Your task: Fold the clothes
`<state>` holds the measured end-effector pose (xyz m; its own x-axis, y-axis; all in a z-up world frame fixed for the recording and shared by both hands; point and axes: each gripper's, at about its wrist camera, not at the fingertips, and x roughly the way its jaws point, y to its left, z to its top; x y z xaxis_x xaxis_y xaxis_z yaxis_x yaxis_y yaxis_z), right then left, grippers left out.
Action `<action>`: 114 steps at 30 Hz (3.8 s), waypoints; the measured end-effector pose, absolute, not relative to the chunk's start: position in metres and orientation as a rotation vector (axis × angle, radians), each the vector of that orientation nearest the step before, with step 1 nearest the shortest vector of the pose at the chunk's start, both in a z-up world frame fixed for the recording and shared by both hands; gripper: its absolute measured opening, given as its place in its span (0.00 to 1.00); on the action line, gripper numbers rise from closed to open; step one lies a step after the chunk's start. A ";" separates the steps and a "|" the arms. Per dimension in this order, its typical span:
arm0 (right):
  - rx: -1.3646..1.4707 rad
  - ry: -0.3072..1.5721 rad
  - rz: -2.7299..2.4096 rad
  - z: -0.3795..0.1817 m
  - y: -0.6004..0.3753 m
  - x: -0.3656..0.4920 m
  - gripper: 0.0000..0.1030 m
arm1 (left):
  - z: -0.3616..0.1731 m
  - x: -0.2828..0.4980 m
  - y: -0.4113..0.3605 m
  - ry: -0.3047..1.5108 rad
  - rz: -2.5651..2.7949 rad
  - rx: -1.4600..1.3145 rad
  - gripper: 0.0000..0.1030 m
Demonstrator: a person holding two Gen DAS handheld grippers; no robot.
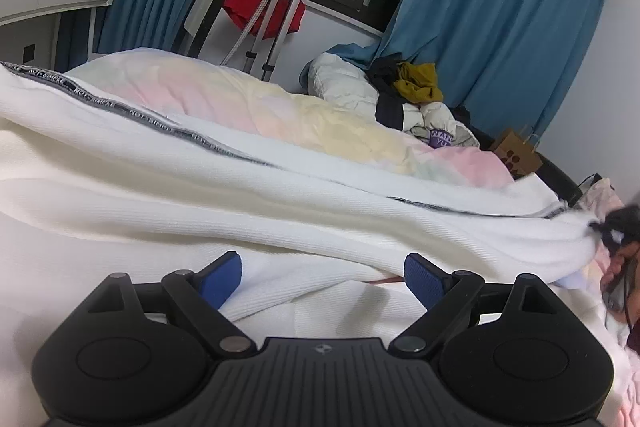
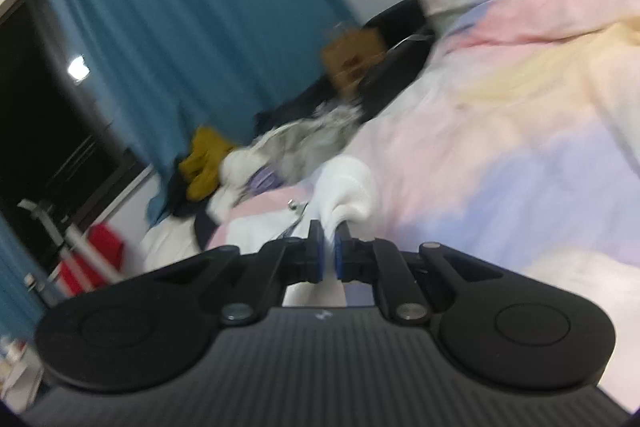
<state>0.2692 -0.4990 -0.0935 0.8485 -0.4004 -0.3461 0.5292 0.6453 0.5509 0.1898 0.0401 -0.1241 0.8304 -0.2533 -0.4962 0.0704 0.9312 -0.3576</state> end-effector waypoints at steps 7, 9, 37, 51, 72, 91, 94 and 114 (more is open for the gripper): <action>0.709 0.407 -0.597 -0.166 -0.513 0.274 0.09 | -0.120 0.189 0.036 0.572 -0.175 -0.304 0.87; 0.681 0.400 -0.578 -0.160 -0.509 0.270 0.11 | -0.120 0.190 0.034 0.588 -0.173 -0.305 0.87; 0.304 0.430 -0.005 -0.030 -0.328 0.066 0.13 | -0.051 0.071 0.014 0.521 -0.182 -0.127 0.87; 0.340 0.412 0.030 -0.030 -0.325 0.053 0.81 | 0.000 0.003 0.159 0.687 0.189 -0.426 0.88; 0.413 0.461 -0.032 -0.037 -0.342 0.060 0.84 | 0.072 -0.075 0.335 0.653 0.415 -0.756 0.90; 0.705 0.471 -0.237 -0.056 -0.404 0.050 0.84 | -0.058 -0.050 0.317 0.837 0.364 -1.279 0.82; 0.711 0.468 -0.238 -0.057 -0.406 0.050 0.84 | -0.068 -0.038 0.310 0.811 0.362 -1.306 0.81; 0.875 0.465 -0.300 -0.070 -0.435 0.044 0.84 | -0.054 -0.054 0.288 0.561 0.185 -1.158 0.25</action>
<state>0.0440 -0.4354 -0.0703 0.8599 -0.0634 -0.5065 0.4352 0.6094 0.6627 -0.0537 0.2881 -0.0544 0.8488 -0.1444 -0.5086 -0.4187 0.4038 -0.8134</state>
